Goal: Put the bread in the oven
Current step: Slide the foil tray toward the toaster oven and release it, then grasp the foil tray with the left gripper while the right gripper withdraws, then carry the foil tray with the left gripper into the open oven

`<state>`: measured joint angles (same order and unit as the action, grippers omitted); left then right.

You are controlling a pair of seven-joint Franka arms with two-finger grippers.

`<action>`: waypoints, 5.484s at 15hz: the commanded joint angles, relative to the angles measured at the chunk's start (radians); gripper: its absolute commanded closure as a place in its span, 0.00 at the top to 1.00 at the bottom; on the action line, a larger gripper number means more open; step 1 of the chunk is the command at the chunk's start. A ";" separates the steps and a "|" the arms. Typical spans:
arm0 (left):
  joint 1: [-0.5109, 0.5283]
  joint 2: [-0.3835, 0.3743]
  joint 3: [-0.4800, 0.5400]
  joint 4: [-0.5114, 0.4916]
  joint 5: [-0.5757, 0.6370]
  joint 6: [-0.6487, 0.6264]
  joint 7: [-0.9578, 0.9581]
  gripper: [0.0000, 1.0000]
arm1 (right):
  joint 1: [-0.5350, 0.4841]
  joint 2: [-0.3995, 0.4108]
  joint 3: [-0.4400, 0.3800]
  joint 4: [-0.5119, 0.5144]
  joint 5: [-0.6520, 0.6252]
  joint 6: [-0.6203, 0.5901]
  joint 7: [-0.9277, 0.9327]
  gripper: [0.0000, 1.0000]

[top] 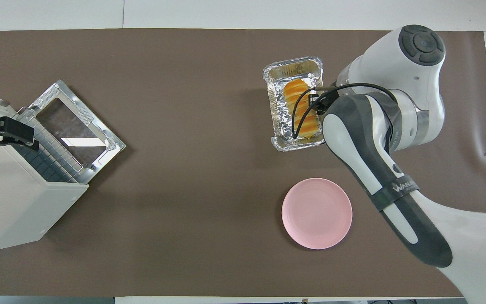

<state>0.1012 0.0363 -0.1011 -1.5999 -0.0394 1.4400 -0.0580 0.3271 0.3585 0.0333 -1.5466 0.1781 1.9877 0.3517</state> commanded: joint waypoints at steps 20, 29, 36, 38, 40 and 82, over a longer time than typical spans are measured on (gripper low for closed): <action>0.003 -0.024 -0.005 -0.022 0.016 0.017 0.001 1.00 | 0.326 0.112 0.002 -0.201 0.060 0.376 0.230 1.00; 0.003 -0.030 -0.005 -0.022 0.016 0.004 0.003 1.00 | 0.069 -0.162 -0.013 -0.144 0.083 0.030 0.178 1.00; -0.115 -0.020 -0.011 -0.017 -0.007 0.129 -0.023 1.00 | -0.241 -0.372 -0.016 -0.184 -0.029 -0.292 -0.343 1.00; -0.220 0.051 -0.009 0.032 -0.042 0.158 -0.090 1.00 | -0.301 -0.394 -0.016 -0.182 -0.043 -0.357 -0.430 1.00; -0.332 0.158 -0.008 0.108 -0.039 0.178 -0.216 1.00 | -0.316 -0.412 -0.016 -0.184 -0.092 -0.389 -0.479 1.00; -0.543 0.333 0.104 0.055 0.019 0.341 -0.497 0.00 | -0.350 -0.385 -0.065 -0.059 -0.154 -0.474 -0.510 1.00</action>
<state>-0.5302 0.3828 -0.0013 -1.6245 -0.0079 1.8687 -0.5477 -0.0155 -0.0226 -0.0395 -1.6051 0.0397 1.5137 -0.1806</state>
